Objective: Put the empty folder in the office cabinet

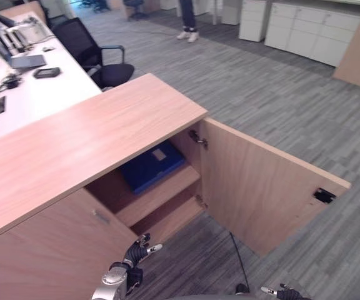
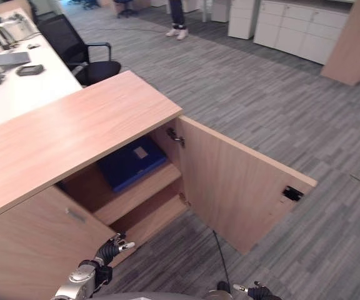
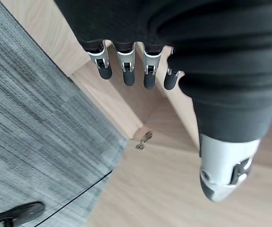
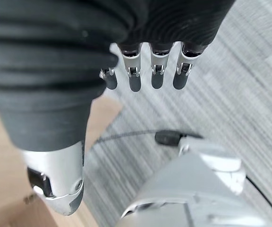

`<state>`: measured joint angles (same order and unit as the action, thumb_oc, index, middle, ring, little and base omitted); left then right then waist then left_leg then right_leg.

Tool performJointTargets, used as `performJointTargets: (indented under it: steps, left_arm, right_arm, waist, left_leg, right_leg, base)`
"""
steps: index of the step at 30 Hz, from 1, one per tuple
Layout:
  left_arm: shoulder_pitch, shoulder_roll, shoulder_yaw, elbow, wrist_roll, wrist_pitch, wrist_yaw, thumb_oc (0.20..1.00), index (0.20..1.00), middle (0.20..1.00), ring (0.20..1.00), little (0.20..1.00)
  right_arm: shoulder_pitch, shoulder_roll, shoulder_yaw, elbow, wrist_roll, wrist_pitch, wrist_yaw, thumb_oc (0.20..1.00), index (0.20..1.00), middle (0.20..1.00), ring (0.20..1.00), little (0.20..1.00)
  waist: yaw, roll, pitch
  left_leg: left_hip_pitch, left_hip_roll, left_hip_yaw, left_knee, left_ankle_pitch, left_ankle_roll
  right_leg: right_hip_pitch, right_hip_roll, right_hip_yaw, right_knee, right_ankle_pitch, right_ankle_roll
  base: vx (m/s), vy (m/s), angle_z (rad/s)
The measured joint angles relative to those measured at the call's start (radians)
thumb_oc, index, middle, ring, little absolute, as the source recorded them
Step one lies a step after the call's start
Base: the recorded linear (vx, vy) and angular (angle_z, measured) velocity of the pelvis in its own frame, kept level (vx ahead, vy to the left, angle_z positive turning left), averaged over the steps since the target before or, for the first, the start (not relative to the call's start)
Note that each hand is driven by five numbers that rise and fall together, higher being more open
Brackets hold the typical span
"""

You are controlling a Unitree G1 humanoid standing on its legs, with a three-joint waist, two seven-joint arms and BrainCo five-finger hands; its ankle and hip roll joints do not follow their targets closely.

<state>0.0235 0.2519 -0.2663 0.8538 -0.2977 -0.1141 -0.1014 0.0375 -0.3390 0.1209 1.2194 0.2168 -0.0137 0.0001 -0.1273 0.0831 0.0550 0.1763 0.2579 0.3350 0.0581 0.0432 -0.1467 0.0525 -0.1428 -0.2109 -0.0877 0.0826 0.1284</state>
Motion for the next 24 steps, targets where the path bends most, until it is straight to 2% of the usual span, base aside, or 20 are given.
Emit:
performJointTargets:
  steps: [1, 2, 4, 5, 7, 8, 9, 10, 12, 13, 15, 16, 17, 18, 21, 23, 24]
  left_arm:
    - [-0.006, 0.000, 0.002, 0.015, 0.000, 0.001, 0.002, 1.000, 1.000, 1.000, 1.000, 1.000]
    - [-0.020, 0.000, 0.016, 0.047, 0.000, 0.003, 0.008, 1.000, 1.000, 1.000, 1.000, 1.000]
    - [-0.018, 0.001, 0.032, 0.049, 0.000, 0.004, 0.016, 1.000, 1.000, 1.000, 1.000, 1.000]
    - [-0.012, 0.001, 0.034, 0.051, 0.000, 0.004, 0.021, 1.000, 1.000, 1.000, 1.000, 1.000]
    - [-0.016, -0.006, 0.032, 0.050, -0.001, 0.004, 0.021, 1.000, 1.000, 1.000, 1.000, 1.000]
    - [-0.024, -0.010, 0.032, 0.050, -0.001, 0.003, 0.022, 1.000, 1.000, 1.000, 1.000, 1.000]
    - [-0.031, -0.012, 0.031, 0.044, -0.004, 0.001, 0.023, 1.000, 1.000, 1.000, 1.000, 1.000]
    - [-0.037, -0.012, 0.030, 0.044, -0.008, 0.001, 0.023, 1.000, 1.000, 1.000, 1.000, 1.000]
    - [-0.045, -0.011, 0.024, 0.044, -0.009, 0.001, 0.023, 1.000, 1.000, 1.000, 1.000, 1.000]
    - [-0.042, -0.012, 0.021, 0.044, -0.009, 0.001, 0.022, 1.000, 1.000, 1.000, 1.000, 1.000]
    - [-0.010, -0.020, 0.012, 0.036, -0.009, 0.002, 0.020, 1.000, 1.000, 1.000, 1.000, 1.000]
    - [0.001, -0.020, 0.007, 0.037, -0.009, 0.002, 0.018, 1.000, 1.000, 1.000, 1.000, 1.000]
    - [0.010, -0.010, 0.010, 0.037, -0.009, 0.002, 0.018, 1.000, 1.000, 1.000, 1.000, 1.000]
    - [0.019, 0.024, 0.034, 0.035, -0.009, -0.001, 0.019, 1.000, 1.000, 1.000, 1.000, 1.000]
    - [0.036, 0.074, 0.035, 0.039, -0.008, 0.000, 0.019, 1.000, 1.000, 1.000, 1.000, 1.000]
    - [0.043, 0.083, 0.035, 0.041, -0.007, 0.000, 0.017, 1.000, 1.000, 1.000, 1.000, 1.000]
    - [0.052, 0.081, 0.029, 0.041, 0.001, 0.000, 0.013, 1.000, 1.000, 1.000, 1.000, 1.000]
  right_arm:
    - [-0.004, 0.000, -0.001, 0.000, 0.000, -0.002, 0.000, 1.000, 1.000, 1.000, 1.000, 1.000]
    - [-0.008, 0.005, -0.002, 0.001, 0.000, -0.002, 0.000, 1.000, 1.000, 1.000, 1.000, 1.000]
    - [-0.014, 0.001, -0.002, 0.004, 0.001, -0.002, 0.000, 1.000, 1.000, 1.000, 1.000, 1.000]
    - [-0.019, -0.003, -0.002, 0.008, 0.002, -0.003, -0.001, 1.000, 1.000, 1.000, 1.000, 1.000]
    - [-0.029, -0.018, -0.006, 0.008, 0.008, -0.003, -0.005, 1.000, 1.000, 1.000, 1.000, 1.000]
    - [-0.032, -0.023, -0.012, 0.010, 0.013, -0.003, -0.005, 1.000, 1.000, 1.000, 1.000, 1.000]
    - [-0.045, -0.037, -0.026, 0.015, 0.041, -0.003, -0.009, 1.000, 1.000, 1.000, 1.000, 1.000]
    - [-0.052, -0.044, -0.063, 0.021, 0.048, -0.004, -0.014, 1.000, 1.000, 1.000, 1.000, 1.000]
    - [-0.076, -0.070, -0.140, 0.048, 0.089, -0.005, -0.023, 1.000, 1.000, 1.000, 1.000, 1.000]
    - [-0.087, -0.096, -0.170, 0.047, 0.114, -0.006, -0.024, 1.000, 1.000, 1.000, 1.000, 1.000]
    - [-0.094, -0.177, -0.170, 0.041, 0.140, -0.019, -0.033, 1.000, 1.000, 1.000, 1.000, 1.000]
    - [-0.092, -0.208, -0.178, 0.040, 0.158, -0.022, -0.037, 1.000, 1.000, 1.000, 1.000, 1.000]
    - [-0.087, -0.226, -0.210, 0.041, 0.164, -0.021, -0.042, 1.000, 1.000, 1.000, 1.000, 1.000]
    - [-0.095, -0.243, -0.241, 0.041, 0.193, -0.020, -0.043, 1.000, 1.000, 1.000, 1.000, 1.000]
    - [-0.105, -0.275, -0.257, 0.043, 0.199, -0.024, -0.046, 1.000, 1.000, 1.000, 1.000, 1.000]
    - [-0.156, -0.310, -0.260, 0.054, 0.200, -0.017, -0.046, 1.000, 1.000, 1.000, 1.000, 1.000]
    - [-0.210, -0.363, -0.263, 0.073, 0.211, -0.023, -0.050, 1.000, 1.000, 1.000, 1.000, 1.000]
  waist:
    - [-0.001, 0.000, 0.005]
    - [0.000, -0.015, 0.021]
    - [0.001, -0.032, 0.038]
    - [0.007, -0.048, 0.046]
    - [0.002, -0.045, 0.046]
    - [0.005, -0.047, 0.047]
    - [0.019, -0.053, 0.051]
    - [0.025, -0.056, 0.053]
    - [0.031, -0.052, 0.059]
    - [0.029, -0.034, 0.075]
    - [0.029, 0.034, 0.078]
    - [0.026, 0.059, 0.068]
    - [0.025, 0.055, 0.058]
    - [0.025, 0.031, 0.051]
    - [0.027, -0.010, 0.043]
    - [0.029, -0.019, 0.039]
    - [0.027, -0.018, 0.037]
  left_leg:
    - [-0.006, 0.009, -0.003, 0.018, 0.003, -0.005]
    - [-0.053, 0.032, -0.041, 0.123, 0.025, -0.042]
    - [-0.104, 0.045, -0.130, 0.240, 0.078, -0.104]
    - [-0.127, 0.042, -0.187, 0.276, 0.108, -0.117]
    - [-0.133, 0.026, -0.214, 0.280, 0.097, -0.123]
    - [-0.137, 0.001, -0.239, 0.260, 0.082, -0.116]
    - [-0.123, -0.065, -0.301, 0.118, 0.013, -0.084]
    - [-0.123, -0.097, -0.328, 0.003, -0.001, -0.065]
    - [-0.123, -0.136, -0.358, -0.150, 0.006, -0.049]
    - [-0.134, -0.134, -0.351, -0.158, 0.019, -0.030]
    - [-0.140, -0.116, -0.340, -0.118, 0.091, 0.032]
    - [-0.136, -0.105, -0.317, -0.107, 0.039, 0.042]
    - [-0.119, -0.118, -0.311, -0.140, 0.023, 0.047]
    - [-0.108, -0.147, -0.303, -0.158, 0.015, 0.060]
    - [-0.094, -0.167, -0.303, -0.148, 0.016, 0.063]
    - [-0.094, -0.170, -0.301, -0.148, 0.014, 0.067]
    - [-0.089, -0.171, -0.302, -0.148, 0.014, 0.067]
  right_leg:
    - [-0.002, 0.007, 0.004, 0.000, -0.005, -0.005]
    - [-0.013, 0.017, 0.020, 0.008, -0.014, -0.021]
    - [-0.010, 0.026, 0.045, 0.010, -0.022, -0.054]
    - [0.003, 0.026, 0.071, 0.000, -0.013, -0.089]
    - [0.004, 0.032, 0.093, -0.004, -0.021, -0.112]
    - [0.003, 0.029, 0.106, -0.006, -0.022, -0.122]
    - [0.001, 0.021, 0.131, -0.007, -0.024, -0.125]
    - [0.002, 0.014, 0.139, -0.007, -0.027, -0.126]
    - [0.011, 0.005, 0.147, -0.007, -0.035, -0.110]
    - [0.026, 0.012, 0.147, -0.007, -0.038, -0.101]
    - [0.059, 0.049, 0.160, -0.008, -0.053, -0.074]
    - [0.069, 0.060, 0.167, -0.007, -0.063, -0.058]
    - [0.074, 0.050, 0.168, -0.008, -0.070, -0.048]
    - [0.081, 0.021, 0.169, -0.007, -0.061, -0.023]
    - [0.090, 0.000, 0.168, -0.007, -0.072, -0.005]
    - [0.094, -0.002, 0.166, -0.007, -0.074, -0.003]
    - [0.099, -0.002, 0.167, -0.007, -0.073, 0.000]
  base:
    - [0.04, -0.221, -0.36]
    - [0.05, -0.177, -0.37]
    - [0.03, -0.075, -0.46]
    - [0.03, -0.013, -0.52]
    - [0.08, 0.009, -0.36]
    - [0.16, 0.045, -0.36]
    - [0.16, 0.027, -0.34]
    - [0.13, 0.017, -0.36]
    - [0.05, 0.006, -0.19]
    - [0.05, 0.030, -0.32]
    - [0.08, 0.042, -0.39]
    - [0.07, 0.033, -0.17]
    - [0.04, 0.048, -0.06]
    - [-0.02, 0.042, 0.00]
    - [-0.03, 0.024, 0.03]
    - [0.01, 0.024, 0.00]
    - [0.03, 0.041, -0.02]
